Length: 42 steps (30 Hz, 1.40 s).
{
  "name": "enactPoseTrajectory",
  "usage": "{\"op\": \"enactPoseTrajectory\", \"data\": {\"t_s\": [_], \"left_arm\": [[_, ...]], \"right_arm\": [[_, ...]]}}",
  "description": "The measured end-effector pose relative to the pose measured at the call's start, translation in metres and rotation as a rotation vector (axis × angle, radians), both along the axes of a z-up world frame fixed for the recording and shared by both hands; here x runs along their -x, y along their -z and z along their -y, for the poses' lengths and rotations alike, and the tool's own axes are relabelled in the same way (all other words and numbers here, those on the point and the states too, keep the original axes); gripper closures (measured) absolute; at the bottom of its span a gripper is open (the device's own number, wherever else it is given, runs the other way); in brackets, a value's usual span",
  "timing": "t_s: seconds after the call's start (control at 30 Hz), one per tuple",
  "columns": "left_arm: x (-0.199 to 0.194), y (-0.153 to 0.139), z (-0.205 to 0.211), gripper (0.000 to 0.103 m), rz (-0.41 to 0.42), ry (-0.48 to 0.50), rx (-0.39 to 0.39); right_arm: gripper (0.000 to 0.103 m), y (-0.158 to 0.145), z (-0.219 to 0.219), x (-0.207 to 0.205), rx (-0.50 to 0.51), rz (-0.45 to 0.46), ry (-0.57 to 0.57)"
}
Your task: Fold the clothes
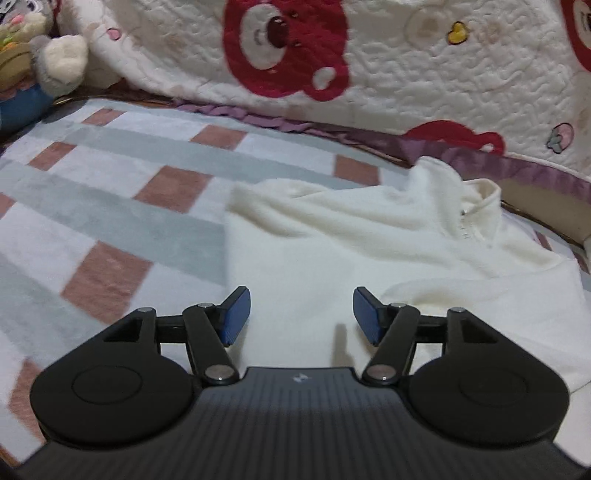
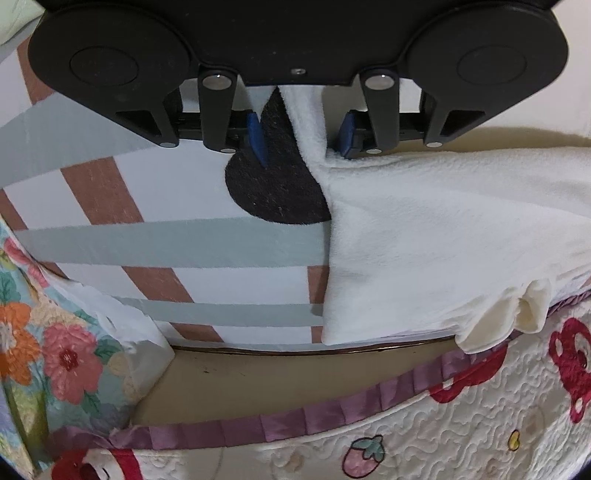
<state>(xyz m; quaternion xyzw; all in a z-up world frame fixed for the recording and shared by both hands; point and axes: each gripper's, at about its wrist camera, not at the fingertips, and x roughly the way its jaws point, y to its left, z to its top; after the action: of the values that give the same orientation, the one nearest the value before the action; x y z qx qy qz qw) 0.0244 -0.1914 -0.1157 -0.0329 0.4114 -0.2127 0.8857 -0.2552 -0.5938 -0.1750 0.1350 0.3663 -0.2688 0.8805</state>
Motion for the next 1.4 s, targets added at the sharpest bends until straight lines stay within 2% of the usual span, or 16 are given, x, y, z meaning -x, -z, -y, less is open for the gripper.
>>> {"op": "enactPoseTrajectory", "data": {"t_s": [0.07, 0.17, 0.27, 0.37, 0.47, 0.6, 0.67, 0.73, 0.8, 0.97, 1.1, 1.17, 1.2, 1.27, 1.3, 1.4], "left_arm": [[-0.001, -0.003, -0.01, 0.041, -0.049, -0.014, 0.022], [0.013, 0.004, -0.015, 0.035, -0.125, 0.002, -0.002], [0.029, 0.011, -0.02, 0.035, -0.202, 0.02, -0.029], [0.048, 0.014, -0.031, 0.035, -0.221, 0.009, -0.067], [0.059, 0.014, -0.051, 0.031, -0.235, 0.023, -0.085], [0.07, 0.014, -0.081, 0.03, -0.258, 0.036, -0.105], [0.078, 0.015, -0.098, 0.03, -0.285, 0.038, -0.082], [0.088, 0.024, -0.113, 0.03, -0.366, 0.057, 0.014], [0.097, 0.025, -0.118, 0.031, -0.381, 0.055, 0.06], [0.116, 0.024, -0.131, 0.03, -0.456, 0.064, 0.258], [0.138, 0.017, -0.123, 0.032, -0.403, 0.088, 0.194], [0.143, 0.011, -0.126, 0.032, -0.378, 0.096, 0.267], [0.144, 0.009, -0.13, 0.033, -0.383, 0.095, 0.331], [0.146, 0.008, -0.133, 0.033, -0.392, 0.094, 0.391], [0.148, 0.008, -0.131, 0.034, -0.385, 0.092, 0.353], [0.157, 0.011, -0.117, 0.034, -0.365, 0.092, 0.175]], "right_arm": [[0.054, -0.001, 0.005, 0.002, -0.046, 0.009, 0.017], [0.049, -0.014, 0.009, 0.011, -0.148, 0.03, 0.031], [0.046, -0.034, 0.003, 0.025, -0.181, 0.085, 0.0], [0.044, -0.043, -0.004, 0.031, -0.174, 0.098, -0.03], [0.044, -0.035, -0.011, 0.034, -0.191, 0.092, -0.038], [0.044, -0.025, -0.023, 0.039, -0.217, 0.025, -0.021], [0.044, -0.03, -0.028, 0.042, -0.201, 0.001, -0.057], [0.044, -0.038, -0.032, 0.048, -0.154, -0.005, -0.078], [0.044, -0.044, -0.032, 0.059, -0.107, 0.009, -0.041], [0.044, -0.041, -0.022, 0.095, -0.151, 0.003, 0.048], [0.044, -0.032, -0.025, 0.132, -0.201, -0.016, 0.028], [0.044, -0.028, -0.03, 0.152, -0.228, -0.002, 0.014], [0.044, -0.027, -0.034, 0.165, -0.23, 0.017, 0.021], [0.043, -0.025, -0.039, 0.188, -0.244, 0.06, 0.045], [0.042, -0.023, -0.04, 0.196, -0.265, 0.075, 0.048], [0.042, -0.018, -0.044, 0.218, -0.337, 0.118, 0.043]]}}
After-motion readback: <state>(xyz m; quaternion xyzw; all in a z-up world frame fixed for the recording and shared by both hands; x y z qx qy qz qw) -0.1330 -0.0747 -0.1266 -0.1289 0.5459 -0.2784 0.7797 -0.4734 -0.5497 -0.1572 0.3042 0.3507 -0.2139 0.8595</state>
